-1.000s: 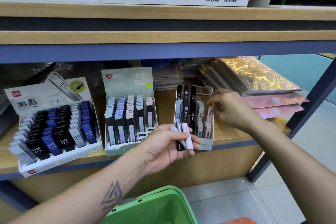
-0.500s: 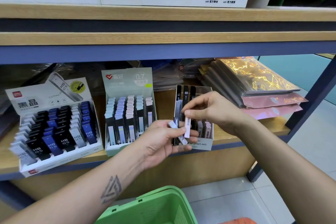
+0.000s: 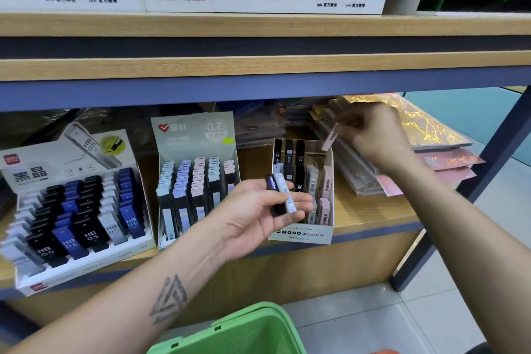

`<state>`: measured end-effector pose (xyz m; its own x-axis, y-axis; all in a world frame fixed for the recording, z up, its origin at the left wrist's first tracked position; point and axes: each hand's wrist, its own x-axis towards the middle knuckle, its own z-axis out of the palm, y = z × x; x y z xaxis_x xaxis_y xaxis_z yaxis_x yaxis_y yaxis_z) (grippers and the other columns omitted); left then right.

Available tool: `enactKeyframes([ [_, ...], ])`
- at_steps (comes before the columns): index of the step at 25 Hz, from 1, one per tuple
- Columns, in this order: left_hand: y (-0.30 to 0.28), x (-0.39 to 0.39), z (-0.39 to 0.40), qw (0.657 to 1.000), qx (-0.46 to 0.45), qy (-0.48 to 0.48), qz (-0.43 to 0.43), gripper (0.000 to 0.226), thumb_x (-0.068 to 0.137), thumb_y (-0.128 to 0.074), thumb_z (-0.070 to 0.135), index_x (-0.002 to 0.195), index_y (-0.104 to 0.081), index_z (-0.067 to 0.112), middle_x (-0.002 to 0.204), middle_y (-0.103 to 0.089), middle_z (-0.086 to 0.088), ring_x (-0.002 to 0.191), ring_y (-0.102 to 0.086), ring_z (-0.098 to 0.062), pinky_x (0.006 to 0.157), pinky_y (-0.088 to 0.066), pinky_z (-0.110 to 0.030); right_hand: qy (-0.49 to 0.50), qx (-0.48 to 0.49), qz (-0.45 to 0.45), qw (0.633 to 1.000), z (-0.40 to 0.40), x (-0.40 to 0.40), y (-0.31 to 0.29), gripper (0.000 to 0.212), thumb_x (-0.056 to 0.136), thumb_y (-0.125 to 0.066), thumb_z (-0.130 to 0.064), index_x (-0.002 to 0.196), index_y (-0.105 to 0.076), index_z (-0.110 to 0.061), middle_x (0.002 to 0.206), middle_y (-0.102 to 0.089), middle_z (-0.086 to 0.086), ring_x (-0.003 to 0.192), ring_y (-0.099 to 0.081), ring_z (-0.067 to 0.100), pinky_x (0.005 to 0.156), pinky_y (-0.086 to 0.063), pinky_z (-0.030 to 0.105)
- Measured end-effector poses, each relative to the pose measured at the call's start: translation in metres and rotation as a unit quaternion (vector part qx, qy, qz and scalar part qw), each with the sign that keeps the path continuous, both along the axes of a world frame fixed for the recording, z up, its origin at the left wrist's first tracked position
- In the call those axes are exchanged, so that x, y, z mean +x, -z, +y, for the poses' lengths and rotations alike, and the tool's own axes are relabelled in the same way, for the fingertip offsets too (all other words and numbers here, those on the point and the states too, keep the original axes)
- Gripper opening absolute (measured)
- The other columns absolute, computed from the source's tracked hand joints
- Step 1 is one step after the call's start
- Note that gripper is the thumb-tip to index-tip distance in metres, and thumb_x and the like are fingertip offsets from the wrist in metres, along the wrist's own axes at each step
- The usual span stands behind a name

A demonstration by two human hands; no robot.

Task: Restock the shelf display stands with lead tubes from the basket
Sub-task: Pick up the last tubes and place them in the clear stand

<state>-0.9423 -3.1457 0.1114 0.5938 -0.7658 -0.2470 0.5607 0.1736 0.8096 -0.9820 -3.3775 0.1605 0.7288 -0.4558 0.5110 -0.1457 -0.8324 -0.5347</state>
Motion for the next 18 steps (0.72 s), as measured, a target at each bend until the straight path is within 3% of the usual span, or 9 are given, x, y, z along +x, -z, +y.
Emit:
enactKeyframes([
  [3, -0.001, 0.001, -0.002, 1.000, -0.003, 0.008, 0.003, 0.026, 0.100, -0.043, -0.009, 0.126, -0.049, -0.008, 0.109, -0.069, -0.034, 0.099, -0.072, -0.038, 0.077, -0.063, -0.036, 0.006, -0.091, 0.026, 0.995, 0.000, 0.016, 0.016, 0.019, 0.093, -0.069, -0.013, 0.111, -0.076, -0.014, 0.108, -0.075, 0.006, 0.093, -0.065, 0.021, 0.079, -0.047, 0.028],
  [7, 0.001, 0.002, -0.003, 1.000, -0.001, 0.017, 0.010, 0.028, 0.099, -0.044, -0.010, 0.127, -0.051, -0.010, 0.110, -0.067, -0.036, 0.104, -0.069, -0.045, 0.087, -0.059, -0.043, 0.038, -0.171, 0.084, 0.981, -0.002, 0.030, 0.033, 0.021, 0.091, -0.068, -0.010, 0.109, -0.077, -0.017, 0.102, -0.076, 0.012, 0.090, -0.069, 0.032, 0.076, -0.057, 0.038],
  [11, 0.005, 0.004, 0.000, 1.000, 0.009, 0.020, 0.008, 0.028, 0.099, -0.046, -0.010, 0.126, -0.053, -0.011, 0.110, -0.068, -0.035, 0.105, -0.069, -0.043, 0.089, -0.059, -0.043, 0.067, -0.187, 0.133, 0.971, 0.008, 0.035, 0.034, 0.022, 0.086, -0.063, -0.002, 0.100, -0.076, -0.011, 0.090, -0.073, 0.015, 0.080, -0.068, 0.036, 0.062, -0.048, 0.033],
  [14, 0.007, 0.006, 0.002, 1.000, 0.008, 0.021, 0.011, 0.028, 0.098, -0.045, -0.011, 0.125, -0.053, -0.013, 0.111, -0.068, -0.034, 0.106, -0.069, -0.043, 0.090, -0.058, -0.043, 0.085, -0.213, 0.156, 0.961, 0.011, 0.034, 0.034, 0.017, 0.087, -0.061, -0.005, 0.098, -0.073, -0.009, 0.090, -0.072, 0.017, 0.083, -0.067, 0.039, 0.062, -0.046, 0.033],
  [16, 0.007, 0.006, 0.003, 1.000, 0.011, 0.022, 0.006, 0.029, 0.098, -0.045, -0.011, 0.126, -0.053, -0.012, 0.112, -0.068, -0.033, 0.106, -0.069, -0.042, 0.091, -0.057, -0.044, 0.066, -0.204, 0.115, 0.970, 0.014, 0.030, 0.032, 0.019, 0.092, -0.061, -0.012, 0.107, -0.073, -0.012, 0.099, -0.073, 0.014, 0.087, -0.067, 0.036, 0.067, -0.048, 0.031],
  [18, 0.005, 0.006, 0.004, 1.000, 0.009, 0.017, 0.001, 0.030, 0.098, -0.047, -0.008, 0.128, -0.052, -0.009, 0.113, -0.069, -0.031, 0.107, -0.069, -0.042, 0.093, -0.056, -0.046, -0.022, -0.083, 0.070, 0.994, 0.025, 0.022, 0.020, 0.021, 0.095, -0.065, -0.020, 0.113, -0.075, -0.016, 0.109, -0.074, 0.004, 0.096, -0.067, 0.023, 0.077, -0.045, 0.026],
])
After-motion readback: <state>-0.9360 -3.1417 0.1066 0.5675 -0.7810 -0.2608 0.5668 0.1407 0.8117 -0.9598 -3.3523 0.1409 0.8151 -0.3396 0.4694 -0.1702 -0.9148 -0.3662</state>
